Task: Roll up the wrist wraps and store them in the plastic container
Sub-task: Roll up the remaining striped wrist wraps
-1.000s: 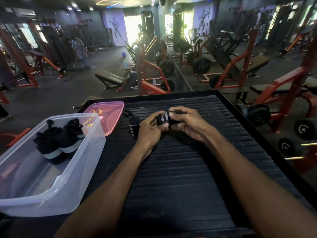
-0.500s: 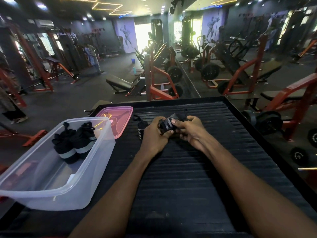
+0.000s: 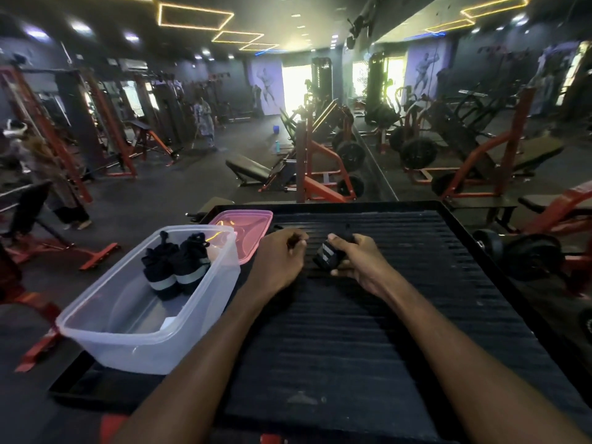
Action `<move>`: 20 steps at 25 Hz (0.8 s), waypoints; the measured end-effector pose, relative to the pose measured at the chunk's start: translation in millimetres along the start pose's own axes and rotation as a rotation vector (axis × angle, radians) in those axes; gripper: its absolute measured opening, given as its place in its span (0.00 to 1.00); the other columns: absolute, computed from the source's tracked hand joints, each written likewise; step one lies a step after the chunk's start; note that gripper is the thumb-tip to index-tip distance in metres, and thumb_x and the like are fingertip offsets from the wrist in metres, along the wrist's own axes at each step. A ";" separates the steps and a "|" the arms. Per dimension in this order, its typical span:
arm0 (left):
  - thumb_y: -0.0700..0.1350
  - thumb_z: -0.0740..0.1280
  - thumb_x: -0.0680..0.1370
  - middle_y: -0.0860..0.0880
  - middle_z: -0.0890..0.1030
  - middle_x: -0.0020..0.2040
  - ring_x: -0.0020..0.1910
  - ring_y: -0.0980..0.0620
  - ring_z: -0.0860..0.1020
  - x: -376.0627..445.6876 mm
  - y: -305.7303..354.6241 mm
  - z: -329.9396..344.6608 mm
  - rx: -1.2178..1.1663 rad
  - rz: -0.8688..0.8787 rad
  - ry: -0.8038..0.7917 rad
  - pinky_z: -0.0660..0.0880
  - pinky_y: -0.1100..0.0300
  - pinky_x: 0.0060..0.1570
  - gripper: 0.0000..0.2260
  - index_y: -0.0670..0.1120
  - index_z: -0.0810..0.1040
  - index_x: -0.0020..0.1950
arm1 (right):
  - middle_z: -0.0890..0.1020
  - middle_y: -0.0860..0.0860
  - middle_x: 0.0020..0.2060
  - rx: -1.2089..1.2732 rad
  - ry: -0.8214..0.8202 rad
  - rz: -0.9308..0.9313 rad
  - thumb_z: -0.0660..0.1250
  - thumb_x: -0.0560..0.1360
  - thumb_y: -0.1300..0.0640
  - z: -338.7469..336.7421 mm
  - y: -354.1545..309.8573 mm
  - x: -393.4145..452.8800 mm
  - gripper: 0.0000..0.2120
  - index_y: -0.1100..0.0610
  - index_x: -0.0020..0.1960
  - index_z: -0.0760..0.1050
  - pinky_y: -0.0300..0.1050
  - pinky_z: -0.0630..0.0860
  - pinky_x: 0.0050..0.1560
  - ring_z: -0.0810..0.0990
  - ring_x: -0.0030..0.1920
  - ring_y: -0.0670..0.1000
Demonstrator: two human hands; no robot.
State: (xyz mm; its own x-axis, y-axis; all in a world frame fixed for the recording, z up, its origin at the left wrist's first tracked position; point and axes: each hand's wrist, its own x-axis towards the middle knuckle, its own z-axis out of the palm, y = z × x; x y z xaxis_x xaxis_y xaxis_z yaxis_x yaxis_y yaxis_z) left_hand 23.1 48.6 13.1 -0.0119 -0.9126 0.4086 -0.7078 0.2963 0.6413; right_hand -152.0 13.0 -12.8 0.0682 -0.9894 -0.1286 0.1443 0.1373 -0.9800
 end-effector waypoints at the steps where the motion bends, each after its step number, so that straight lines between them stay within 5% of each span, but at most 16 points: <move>1: 0.42 0.67 0.80 0.54 0.83 0.50 0.45 0.60 0.78 -2.4 -1.1 -9.3 0.037 0.013 -0.005 0.70 0.71 0.48 0.07 0.48 0.83 0.56 | 0.85 0.60 0.50 -0.031 -0.011 -0.008 0.70 0.78 0.54 5.4 0.2 -2.3 0.11 0.60 0.55 0.77 0.50 0.82 0.38 0.85 0.42 0.56; 4: 0.41 0.67 0.79 0.49 0.86 0.50 0.47 0.52 0.81 -8.6 -5.4 -41.0 0.135 0.043 0.017 0.74 0.62 0.51 0.07 0.46 0.84 0.53 | 0.85 0.61 0.50 -0.196 -0.060 -0.078 0.71 0.78 0.55 24.7 2.9 -10.9 0.11 0.61 0.55 0.76 0.51 0.82 0.36 0.85 0.41 0.56; 9: 0.41 0.66 0.80 0.49 0.86 0.50 0.45 0.56 0.78 -18.5 -15.9 -98.7 0.225 0.051 0.045 0.68 0.66 0.47 0.08 0.45 0.85 0.52 | 0.81 0.46 0.38 -0.626 -0.038 -0.315 0.74 0.75 0.53 57.0 -2.2 -30.6 0.08 0.52 0.46 0.75 0.29 0.69 0.25 0.80 0.33 0.45; 16: 0.41 0.66 0.78 0.47 0.86 0.49 0.49 0.49 0.82 -28.3 -52.6 -155.7 0.296 -0.086 0.126 0.68 0.63 0.46 0.08 0.45 0.85 0.50 | 0.85 0.44 0.39 -0.706 -0.083 -0.494 0.78 0.69 0.45 119.2 -29.7 -35.3 0.12 0.51 0.42 0.80 0.44 0.77 0.41 0.83 0.42 0.45; 20: 0.47 0.64 0.77 0.45 0.85 0.52 0.55 0.43 0.80 -30.6 -74.5 -183.7 0.470 -0.163 0.113 0.72 0.54 0.55 0.10 0.48 0.85 0.49 | 0.86 0.47 0.42 -0.747 -0.124 -0.538 0.79 0.67 0.44 161.6 -45.8 -37.8 0.14 0.52 0.43 0.81 0.47 0.79 0.48 0.84 0.45 0.48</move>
State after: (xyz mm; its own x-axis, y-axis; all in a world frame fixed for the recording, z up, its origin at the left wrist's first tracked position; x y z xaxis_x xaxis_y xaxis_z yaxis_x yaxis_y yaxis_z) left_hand 206.0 106.2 72.1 0.1829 -0.8928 0.4116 -0.9356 -0.0295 0.3518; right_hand -1.6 51.9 61.6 0.2879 -0.8926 0.3469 -0.4833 -0.4481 -0.7521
